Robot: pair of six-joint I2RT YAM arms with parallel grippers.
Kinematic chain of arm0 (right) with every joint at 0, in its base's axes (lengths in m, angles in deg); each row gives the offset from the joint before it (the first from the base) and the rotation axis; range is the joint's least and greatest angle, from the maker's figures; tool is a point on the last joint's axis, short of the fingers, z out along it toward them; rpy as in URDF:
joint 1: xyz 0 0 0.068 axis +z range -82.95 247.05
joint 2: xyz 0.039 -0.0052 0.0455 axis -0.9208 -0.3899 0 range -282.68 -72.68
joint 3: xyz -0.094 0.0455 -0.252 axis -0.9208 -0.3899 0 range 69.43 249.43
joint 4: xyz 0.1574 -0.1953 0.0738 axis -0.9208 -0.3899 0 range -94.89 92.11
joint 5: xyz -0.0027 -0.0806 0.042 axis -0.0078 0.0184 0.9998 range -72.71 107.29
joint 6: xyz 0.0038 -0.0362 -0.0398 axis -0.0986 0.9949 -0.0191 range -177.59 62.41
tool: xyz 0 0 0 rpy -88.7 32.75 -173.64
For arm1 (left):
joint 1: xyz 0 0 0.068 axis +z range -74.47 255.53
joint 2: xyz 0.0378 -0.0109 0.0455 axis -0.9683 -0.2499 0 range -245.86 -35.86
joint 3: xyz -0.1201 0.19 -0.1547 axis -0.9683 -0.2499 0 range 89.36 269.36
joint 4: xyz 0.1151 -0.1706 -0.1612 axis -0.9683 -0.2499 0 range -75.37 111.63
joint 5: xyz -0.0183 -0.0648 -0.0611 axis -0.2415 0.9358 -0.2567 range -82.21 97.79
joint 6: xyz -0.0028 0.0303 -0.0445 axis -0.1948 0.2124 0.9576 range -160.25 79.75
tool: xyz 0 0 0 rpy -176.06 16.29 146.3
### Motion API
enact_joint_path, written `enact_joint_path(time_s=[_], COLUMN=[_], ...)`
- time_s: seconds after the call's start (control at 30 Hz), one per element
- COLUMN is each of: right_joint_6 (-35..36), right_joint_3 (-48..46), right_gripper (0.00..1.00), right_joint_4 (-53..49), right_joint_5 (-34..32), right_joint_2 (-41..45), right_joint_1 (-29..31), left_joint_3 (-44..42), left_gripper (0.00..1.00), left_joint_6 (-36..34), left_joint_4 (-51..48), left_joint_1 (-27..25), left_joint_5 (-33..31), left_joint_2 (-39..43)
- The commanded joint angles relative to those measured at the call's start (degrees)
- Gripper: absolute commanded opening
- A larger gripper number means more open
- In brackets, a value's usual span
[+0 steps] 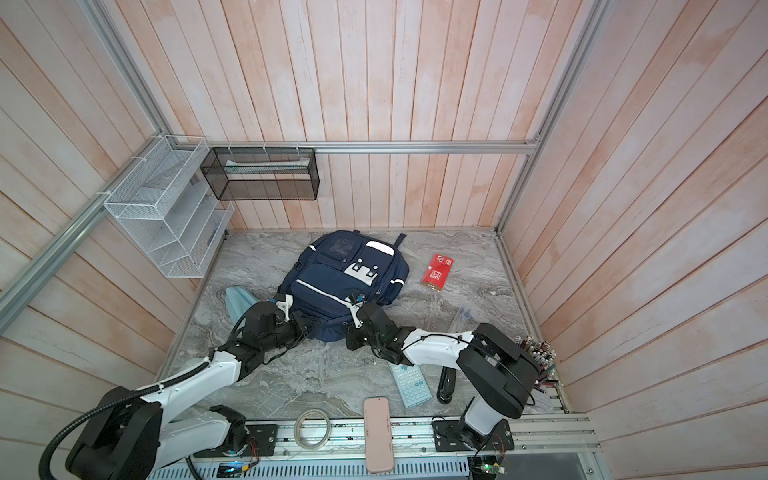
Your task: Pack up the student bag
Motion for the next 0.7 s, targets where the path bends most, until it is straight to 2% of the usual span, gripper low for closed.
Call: enact_joint_path(time_s=[0.0,0.13,0.33,0.43,0.5,0.53,0.57,0.6,0.67], right_joint_6=[2.0,3.6,2.2,3.3,6.1,7.3,8.9,9.9,9.6], right_joint_3=[-3.6,-5.3,-6.8,-7.9,-8.7,-8.8,-8.8,-8.8,-8.6], right_gripper=[0.00,0.00,0.00,0.00,0.01,0.05,0.13,0.31,0.54], right_joint_4=[-8.6,-11.2,-13.3,-11.8,-10.1,-9.9,-10.1,-10.3,-11.3], right_joint_5=[-1.6,-1.7,-4.1,0.4,4.0,3.6,3.3,3.4,1.2], right_joint_2=[1.8,3.2,3.3,4.6,7.0,8.4,9.9,11.3,13.8], right_joint_1=[-8.2,-16.4,-23.8,-24.4,-22.2,-20.6,-19.0,-17.9,-17.3], left_joint_3=[0.8,3.8,5.5,5.5,6.9,7.8,8.9,9.7,10.5], left_gripper=[0.00,0.00,0.00,0.00,0.00,0.00,0.00,0.00,0.00], left_joint_6=[-4.8,-8.8,-12.7,-13.6,-15.0,-15.8,-16.6,-17.3,-18.2], left_joint_4=[-4.0,-8.1,-11.1,-9.9,-9.7,-10.0,-10.5,-10.6,-10.0], left_joint_1=[3.8,7.4,10.4,11.1,11.0,11.0,11.0,11.0,11.0], left_joint_5=[-0.2,8.1,8.9,9.2,10.1,10.5,10.8,10.7,10.5], left_joint_2=[5.6,5.1,4.7,3.4,0.5,-1.0,-2.5,-3.4,-4.3])
